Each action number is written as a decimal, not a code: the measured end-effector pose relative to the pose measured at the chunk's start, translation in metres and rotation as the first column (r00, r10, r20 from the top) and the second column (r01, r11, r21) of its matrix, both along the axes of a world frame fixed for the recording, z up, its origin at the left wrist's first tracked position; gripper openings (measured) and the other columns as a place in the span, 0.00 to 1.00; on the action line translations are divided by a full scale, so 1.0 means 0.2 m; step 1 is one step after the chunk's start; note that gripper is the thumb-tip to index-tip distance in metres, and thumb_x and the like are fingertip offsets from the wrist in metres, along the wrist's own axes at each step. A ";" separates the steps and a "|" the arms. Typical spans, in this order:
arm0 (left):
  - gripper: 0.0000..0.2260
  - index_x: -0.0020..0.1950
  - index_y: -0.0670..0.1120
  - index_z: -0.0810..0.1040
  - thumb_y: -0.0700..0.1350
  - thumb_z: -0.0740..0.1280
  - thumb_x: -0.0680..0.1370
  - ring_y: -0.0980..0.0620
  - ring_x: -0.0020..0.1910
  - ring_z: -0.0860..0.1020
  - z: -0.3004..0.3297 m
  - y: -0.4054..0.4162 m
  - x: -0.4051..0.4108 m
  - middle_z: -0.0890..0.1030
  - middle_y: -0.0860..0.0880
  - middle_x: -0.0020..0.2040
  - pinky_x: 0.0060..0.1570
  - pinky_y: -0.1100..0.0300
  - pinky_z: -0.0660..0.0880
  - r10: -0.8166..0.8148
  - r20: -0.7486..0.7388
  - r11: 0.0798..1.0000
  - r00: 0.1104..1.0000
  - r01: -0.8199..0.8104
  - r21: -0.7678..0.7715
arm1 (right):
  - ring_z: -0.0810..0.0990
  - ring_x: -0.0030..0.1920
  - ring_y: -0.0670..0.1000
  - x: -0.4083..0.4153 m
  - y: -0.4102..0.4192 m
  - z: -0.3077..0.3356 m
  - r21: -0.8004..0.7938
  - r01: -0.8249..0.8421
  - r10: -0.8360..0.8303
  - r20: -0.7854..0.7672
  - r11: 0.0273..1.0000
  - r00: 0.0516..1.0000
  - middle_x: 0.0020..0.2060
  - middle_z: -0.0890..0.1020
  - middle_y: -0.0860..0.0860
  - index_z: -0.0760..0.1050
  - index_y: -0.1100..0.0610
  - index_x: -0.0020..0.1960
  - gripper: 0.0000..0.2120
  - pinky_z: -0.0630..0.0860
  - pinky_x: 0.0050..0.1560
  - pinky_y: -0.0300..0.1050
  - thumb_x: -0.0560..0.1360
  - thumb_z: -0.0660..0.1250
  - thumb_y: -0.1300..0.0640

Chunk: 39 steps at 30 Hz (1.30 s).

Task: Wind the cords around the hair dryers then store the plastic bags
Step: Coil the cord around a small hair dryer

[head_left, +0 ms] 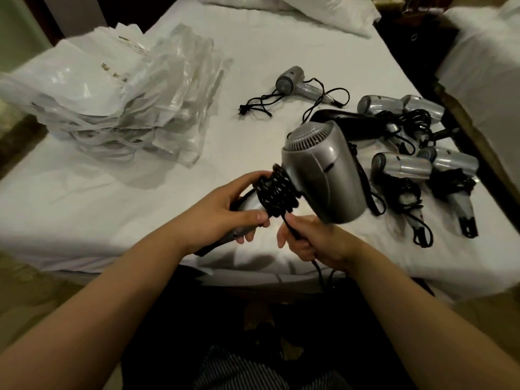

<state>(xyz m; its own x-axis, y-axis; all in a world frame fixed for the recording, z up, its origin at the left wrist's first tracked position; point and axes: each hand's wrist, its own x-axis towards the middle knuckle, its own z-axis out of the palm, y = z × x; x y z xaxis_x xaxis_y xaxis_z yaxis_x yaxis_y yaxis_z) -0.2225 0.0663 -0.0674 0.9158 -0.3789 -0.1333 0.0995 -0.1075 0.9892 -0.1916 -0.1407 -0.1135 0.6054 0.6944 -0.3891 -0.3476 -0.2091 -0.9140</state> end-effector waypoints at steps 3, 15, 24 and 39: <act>0.26 0.58 0.67 0.72 0.39 0.71 0.70 0.49 0.34 0.77 -0.01 -0.01 0.02 0.82 0.48 0.40 0.34 0.58 0.74 0.149 0.034 0.987 0.988 -0.151 0.062 | 0.55 0.25 0.46 -0.04 0.01 0.02 -0.105 0.044 -0.040 0.045 0.993 0.998 0.24 0.60 0.50 0.77 0.60 0.41 0.21 0.54 0.25 0.38 0.82 0.51 0.50; 0.32 0.74 0.61 0.59 0.54 0.70 0.73 0.46 0.58 0.76 0.03 0.00 0.07 0.79 0.49 0.60 0.53 0.54 0.73 0.102 0.449 0.550 0.887 -0.427 0.718 | 0.72 0.28 0.42 -0.15 0.00 0.48 -0.745 -0.114 0.559 0.380 0.657 0.737 0.31 0.77 0.46 0.72 0.52 0.49 0.06 0.68 0.29 0.33 0.78 0.61 0.50; 0.31 0.74 0.64 0.56 0.56 0.66 0.75 0.49 0.60 0.74 0.05 0.07 0.05 0.77 0.54 0.62 0.45 0.58 0.69 -0.173 0.411 0.259 0.895 -0.362 0.896 | 0.70 0.39 0.51 -0.05 0.01 0.76 -0.604 0.355 0.527 0.797 0.714 0.295 0.30 0.69 0.44 0.77 0.49 0.50 0.09 0.74 0.45 0.48 0.77 0.60 0.48; 0.34 0.66 0.69 0.65 0.50 0.73 0.63 0.51 0.54 0.80 0.20 0.06 -0.09 0.82 0.48 0.54 0.56 0.58 0.76 -0.107 0.240 0.980 0.965 0.061 0.191 | 0.73 0.41 0.52 0.29 0.00 0.26 -0.535 0.317 0.313 0.779 0.783 0.543 0.37 0.75 0.52 0.73 0.56 0.41 0.13 0.70 0.45 0.46 0.79 0.60 0.49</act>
<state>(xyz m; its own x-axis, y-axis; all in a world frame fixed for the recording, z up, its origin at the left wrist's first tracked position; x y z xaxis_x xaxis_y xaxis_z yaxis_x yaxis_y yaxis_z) -0.2408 0.0790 -0.0283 0.8944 -0.4469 0.0207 -0.1635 -0.2834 0.9449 -0.1336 -0.1399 -0.0613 0.8512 0.5241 -0.0264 0.4559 -0.7635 -0.4574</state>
